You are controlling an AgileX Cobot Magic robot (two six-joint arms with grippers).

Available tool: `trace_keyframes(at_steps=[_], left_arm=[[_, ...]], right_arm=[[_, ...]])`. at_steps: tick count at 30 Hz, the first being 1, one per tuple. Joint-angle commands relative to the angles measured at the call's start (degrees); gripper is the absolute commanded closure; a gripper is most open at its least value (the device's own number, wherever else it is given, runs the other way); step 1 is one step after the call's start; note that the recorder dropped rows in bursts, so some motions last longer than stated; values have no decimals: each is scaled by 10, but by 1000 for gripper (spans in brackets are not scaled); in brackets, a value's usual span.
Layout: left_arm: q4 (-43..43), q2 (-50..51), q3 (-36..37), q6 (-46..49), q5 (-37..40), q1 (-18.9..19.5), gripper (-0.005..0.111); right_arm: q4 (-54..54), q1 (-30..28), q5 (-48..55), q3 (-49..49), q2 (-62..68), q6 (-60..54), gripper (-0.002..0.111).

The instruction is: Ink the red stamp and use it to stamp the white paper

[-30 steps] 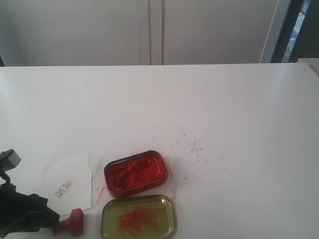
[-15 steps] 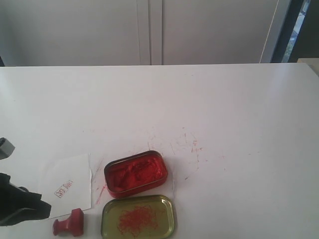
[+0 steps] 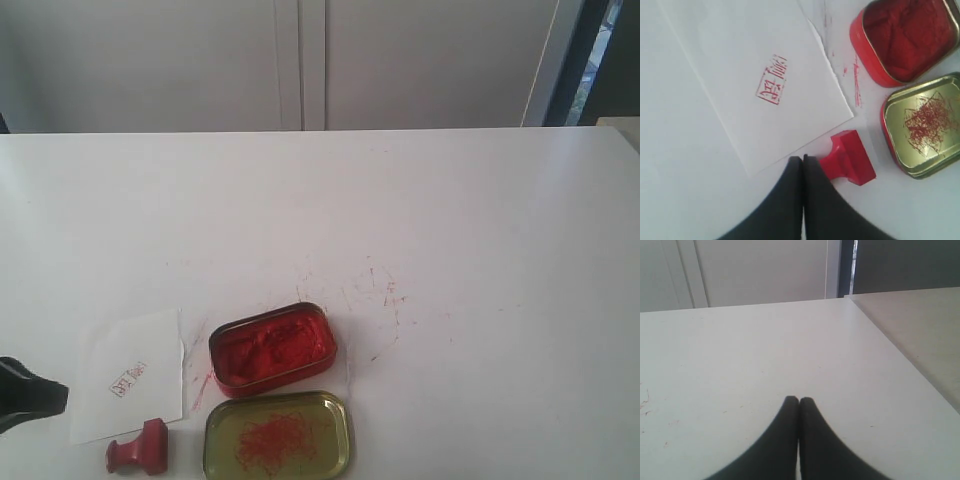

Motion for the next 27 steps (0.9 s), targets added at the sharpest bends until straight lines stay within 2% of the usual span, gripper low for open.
trace_keyframes(at_steps=[1, 7, 14, 27], left_arm=[[26, -57, 1, -27, -7, -1, 107], [77, -145, 4, -68, -28, -1, 107], [79, -229, 41, -65, -88, -1, 107], [79, -234, 48, -65, -80, -1, 107]], right_arm=[[0, -1, -9, 3, -2, 0, 108], [0, -1, -7, 3, -2, 0, 108], [0, -1, -7, 3, -2, 0, 108], [0, -1, -9, 3, -2, 0, 108]])
